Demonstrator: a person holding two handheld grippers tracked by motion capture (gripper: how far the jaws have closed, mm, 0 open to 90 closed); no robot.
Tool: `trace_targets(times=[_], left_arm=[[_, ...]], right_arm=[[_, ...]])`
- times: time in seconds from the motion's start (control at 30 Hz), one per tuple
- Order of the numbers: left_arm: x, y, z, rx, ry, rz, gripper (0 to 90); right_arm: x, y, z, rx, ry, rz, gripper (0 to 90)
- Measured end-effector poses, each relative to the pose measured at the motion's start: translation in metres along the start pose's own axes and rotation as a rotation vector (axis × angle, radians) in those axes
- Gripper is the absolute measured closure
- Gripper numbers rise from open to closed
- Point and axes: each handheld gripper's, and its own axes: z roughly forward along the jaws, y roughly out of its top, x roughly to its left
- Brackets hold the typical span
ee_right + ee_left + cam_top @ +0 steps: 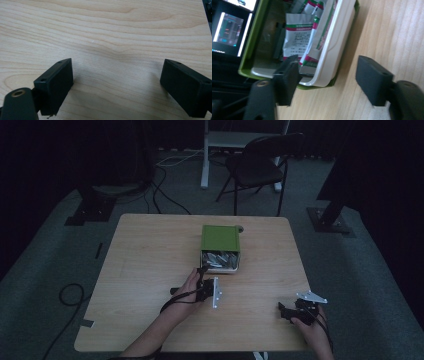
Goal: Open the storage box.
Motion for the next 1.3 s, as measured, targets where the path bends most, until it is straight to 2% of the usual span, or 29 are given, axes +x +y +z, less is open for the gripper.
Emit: trace_targets(times=[0.03,0.1,0.2,0.33,0.37,0.53,0.73,0.87,0.93,1.1,1.3], left_arm=[[-0.001,0.0,0.001,-0.001,0.001,0.008,43.8],[-0.002,0.0,0.002,0.022,0.007,0.055,46.6],[-0.003,0.0,0.004,0.033,0.019,0.08,50.1],[-0.002,0.001,0.009,0.056,0.033,0.088,55.1],[-0.003,0.0,0.011,0.061,0.039,0.098,59.7],[-0.004,0.001,0.016,0.064,0.061,0.093,62.5],[-0.006,0.002,0.022,0.065,0.094,0.133,66.3],[-0.007,0.003,0.025,0.081,0.097,0.144,69.0],[-0.007,0.004,0.026,0.085,0.1,0.179,69.9],[-0.007,0.002,0.026,0.068,0.102,0.191,70.5],[-0.008,0.003,0.023,0.071,0.098,0.198,70.9]], right_arm=[[0.0,0.0,0.0,0.0,0.0,0.0,10.8],[0.0,0.0,0.0,0.0,0.0,0.0,10.8],[0.0,0.0,0.0,0.0,0.0,0.0,10.8],[0.0,0.0,0.0,0.0,0.0,0.0,10.8],[0.0,0.0,0.0,0.0,0.0,0.0,10.8],[0.0,0.0,0.0,0.0,0.0,0.0,10.8],[0.0,0.0,0.0,0.0,0.0,0.0,10.8],[0.0,0.0,0.0,0.0,0.0,0.0,10.8],[0.0,0.0,0.0,0.0,0.0,0.0,10.8],[0.0,0.0,0.0,0.0,0.0,0.0,10.8],[0.0,0.0,0.0,0.0,-0.001,0.0,10.8]])
